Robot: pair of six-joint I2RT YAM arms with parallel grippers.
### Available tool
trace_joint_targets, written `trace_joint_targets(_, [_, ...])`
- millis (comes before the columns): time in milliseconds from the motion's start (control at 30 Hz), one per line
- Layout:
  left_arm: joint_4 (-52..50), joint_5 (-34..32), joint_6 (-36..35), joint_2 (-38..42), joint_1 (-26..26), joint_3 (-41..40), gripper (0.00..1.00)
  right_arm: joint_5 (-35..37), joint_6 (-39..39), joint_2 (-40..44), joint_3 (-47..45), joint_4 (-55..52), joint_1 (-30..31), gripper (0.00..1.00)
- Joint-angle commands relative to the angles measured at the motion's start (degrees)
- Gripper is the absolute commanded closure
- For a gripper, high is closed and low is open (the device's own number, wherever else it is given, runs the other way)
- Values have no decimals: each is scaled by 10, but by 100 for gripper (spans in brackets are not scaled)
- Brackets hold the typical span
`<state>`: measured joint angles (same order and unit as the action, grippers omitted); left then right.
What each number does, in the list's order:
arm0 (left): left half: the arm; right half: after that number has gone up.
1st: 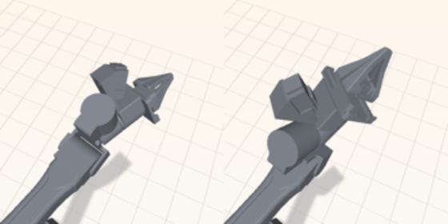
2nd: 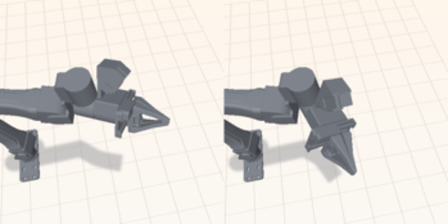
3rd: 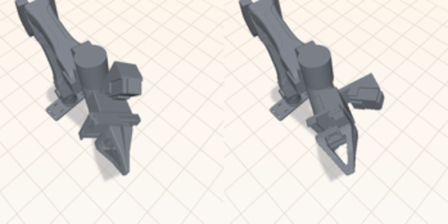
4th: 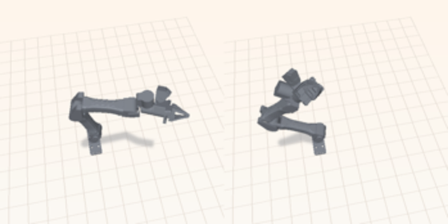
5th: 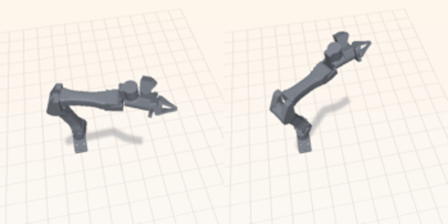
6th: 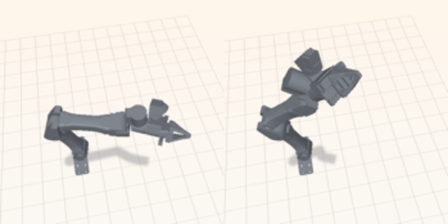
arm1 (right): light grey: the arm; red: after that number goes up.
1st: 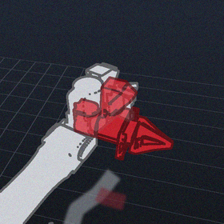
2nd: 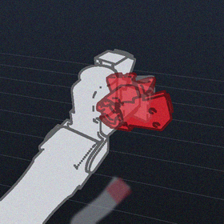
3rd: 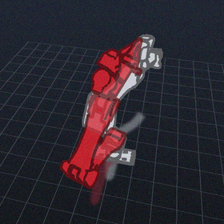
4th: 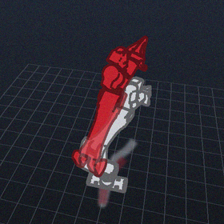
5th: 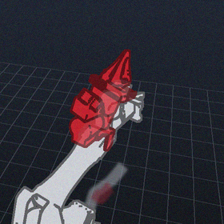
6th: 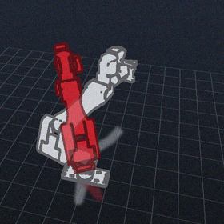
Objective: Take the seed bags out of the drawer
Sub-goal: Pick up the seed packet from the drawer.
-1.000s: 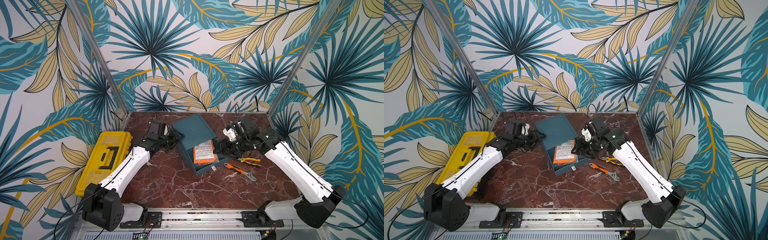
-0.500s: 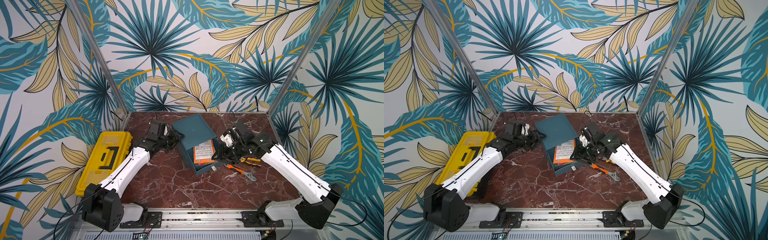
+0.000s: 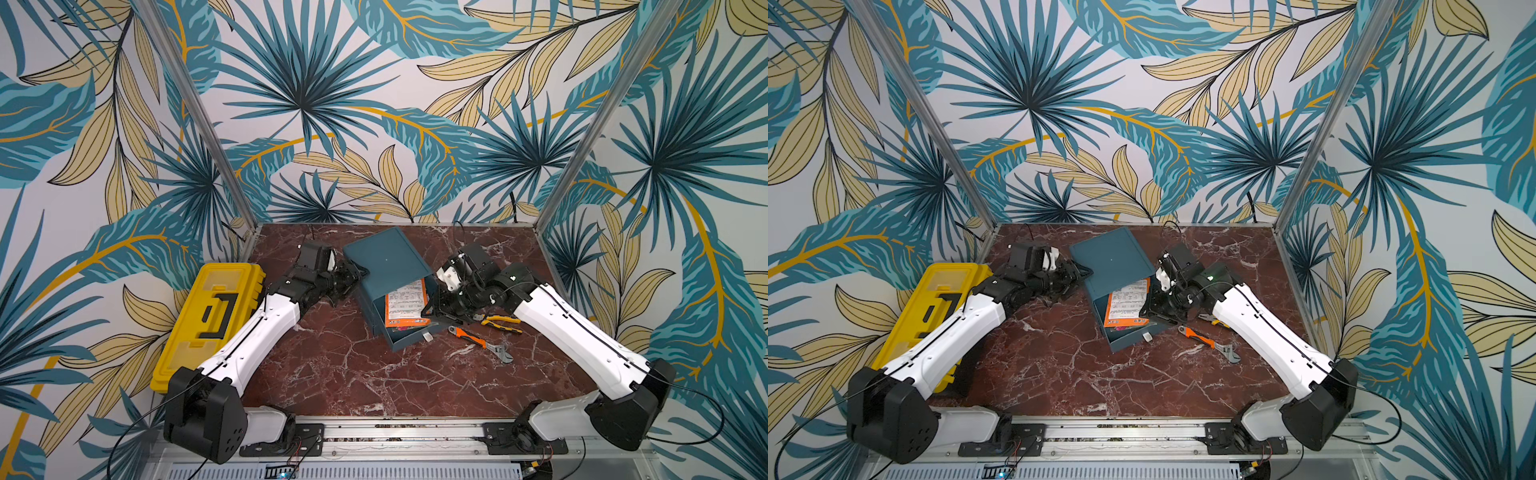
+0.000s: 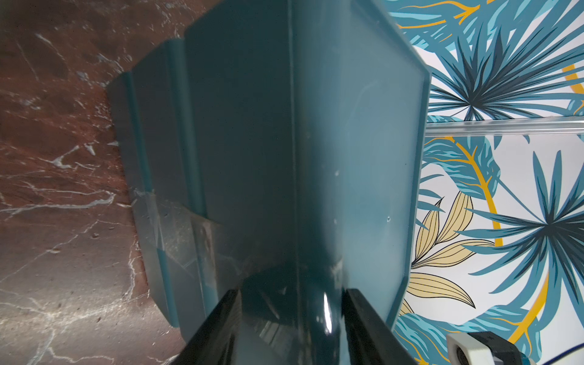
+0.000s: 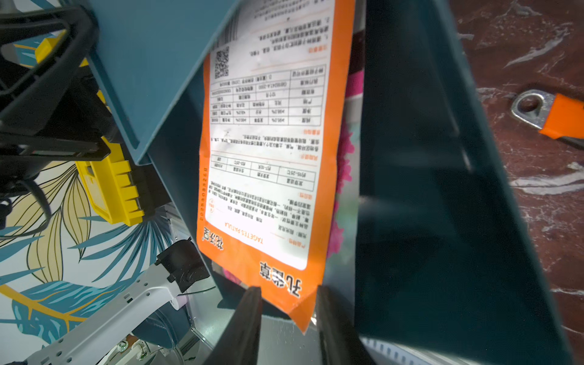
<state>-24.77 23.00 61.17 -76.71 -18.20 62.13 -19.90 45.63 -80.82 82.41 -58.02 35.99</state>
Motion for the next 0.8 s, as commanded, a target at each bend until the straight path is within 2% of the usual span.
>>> trace_joint_targets(0, [-55, -14, -3, -21, -5, -34, 45, 11, -6, -12, -4, 12, 3, 68])
trace_joint_targets(567, [-53, -10, -2, -25, -5, -34, 45, 61, -38, -64, 12, 45, 3, 68])
trace_joint_targets(767, [-51, -8, -1, -25, -5, -33, 44, 128, -65, -56, 24, 48, 3, 53])
